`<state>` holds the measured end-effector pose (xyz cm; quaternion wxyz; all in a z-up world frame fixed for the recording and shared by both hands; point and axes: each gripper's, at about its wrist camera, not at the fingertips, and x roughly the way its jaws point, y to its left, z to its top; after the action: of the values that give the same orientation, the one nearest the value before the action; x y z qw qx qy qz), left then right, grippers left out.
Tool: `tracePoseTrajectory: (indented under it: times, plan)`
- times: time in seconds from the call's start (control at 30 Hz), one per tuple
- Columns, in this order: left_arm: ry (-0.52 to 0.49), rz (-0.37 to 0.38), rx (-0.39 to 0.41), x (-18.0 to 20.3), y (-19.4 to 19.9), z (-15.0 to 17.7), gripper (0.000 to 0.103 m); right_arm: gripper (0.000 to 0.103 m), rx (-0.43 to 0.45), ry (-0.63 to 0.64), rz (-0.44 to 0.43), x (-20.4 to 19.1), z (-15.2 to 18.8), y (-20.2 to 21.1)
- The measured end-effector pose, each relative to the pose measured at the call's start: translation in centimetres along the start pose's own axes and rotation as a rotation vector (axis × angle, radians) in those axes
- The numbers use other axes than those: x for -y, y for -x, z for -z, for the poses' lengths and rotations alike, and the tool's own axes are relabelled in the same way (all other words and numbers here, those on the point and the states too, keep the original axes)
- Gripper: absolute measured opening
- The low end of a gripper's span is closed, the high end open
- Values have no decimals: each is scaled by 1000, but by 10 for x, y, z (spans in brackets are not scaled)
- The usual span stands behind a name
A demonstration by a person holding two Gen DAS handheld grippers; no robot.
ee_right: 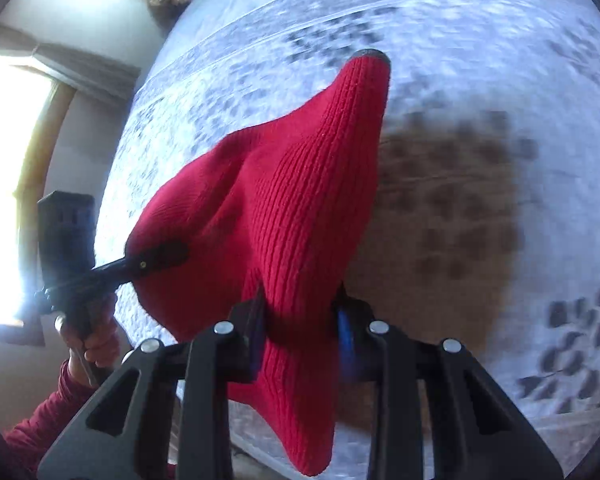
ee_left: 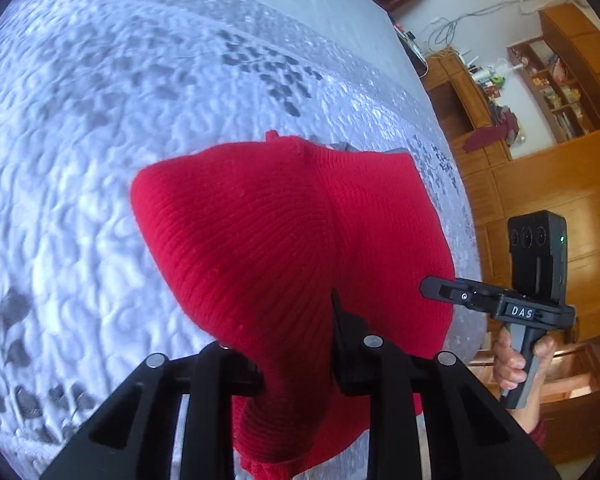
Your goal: Fold small clothes
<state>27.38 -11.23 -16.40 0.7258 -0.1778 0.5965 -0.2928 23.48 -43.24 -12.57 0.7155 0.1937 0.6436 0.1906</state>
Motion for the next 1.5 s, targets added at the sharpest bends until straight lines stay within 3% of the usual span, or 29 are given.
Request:
tracePoseTrajectory:
  times: [0.17, 0.23, 0.3, 0.37, 0.5, 0.6, 0.73, 0.8, 0.9, 0.97, 1.0, 1.17, 1.33, 1.43, 1.5]
  plan:
    - [23, -135, -28, -8, -53, -10, 28, 32, -44, -52, 47, 51, -14, -34]
    - [42, -135, -44, -16, -62, -6, 30, 36, -26, -51, 16, 57, -10, -38]
    - [41, -128, -31, -18, -58, -3, 34, 49, 6, -41, 13, 58, -3, -34]
    - [33, -162, -30, -15, -54, 0, 44, 64, 27, -43, 36, 60, 8, -31]
    - [40, -186, -28, -7, -40, 19, 51, 66, 19, -69, -21, 64, 39, -22]
    - [10, -212, -13, 2, -28, 46, 61, 66, -3, -26, -12, 57, 66, -16]
    - [3, -234, -19, 10, -23, 82, 64, 63, -60, -37, -34, 54, 104, -26]
    - [24, -247, -35, 9, -26, 97, 64, 41, -77, -51, -50, 53, 113, -32]
    - [22, -303, -26, 9, -27, 112, 54, 16, -79, -90, -85, 54, 115, -34]
    - [13, -298, -36, 14, -26, 115, 39, 14, -57, -83, -85, 49, 113, -24]
    - [14, -296, -50, 15, -25, 117, 38, 13, -44, -72, -73, 46, 112, -19]
    - [-41, -372, -71, 21, -33, 124, 39, 13, -58, -56, 4, 44, 117, -25]
    - [-66, -377, -49, 23, -40, 125, 40, 13, -49, -52, 62, 44, 116, -48]
    - [-53, -359, -44, 21, -36, 124, 41, 17, -20, -36, 93, 40, 119, -42]
    - [-20, -352, -43, 17, -27, 124, 43, 30, 2, -33, 119, 36, 123, -36]
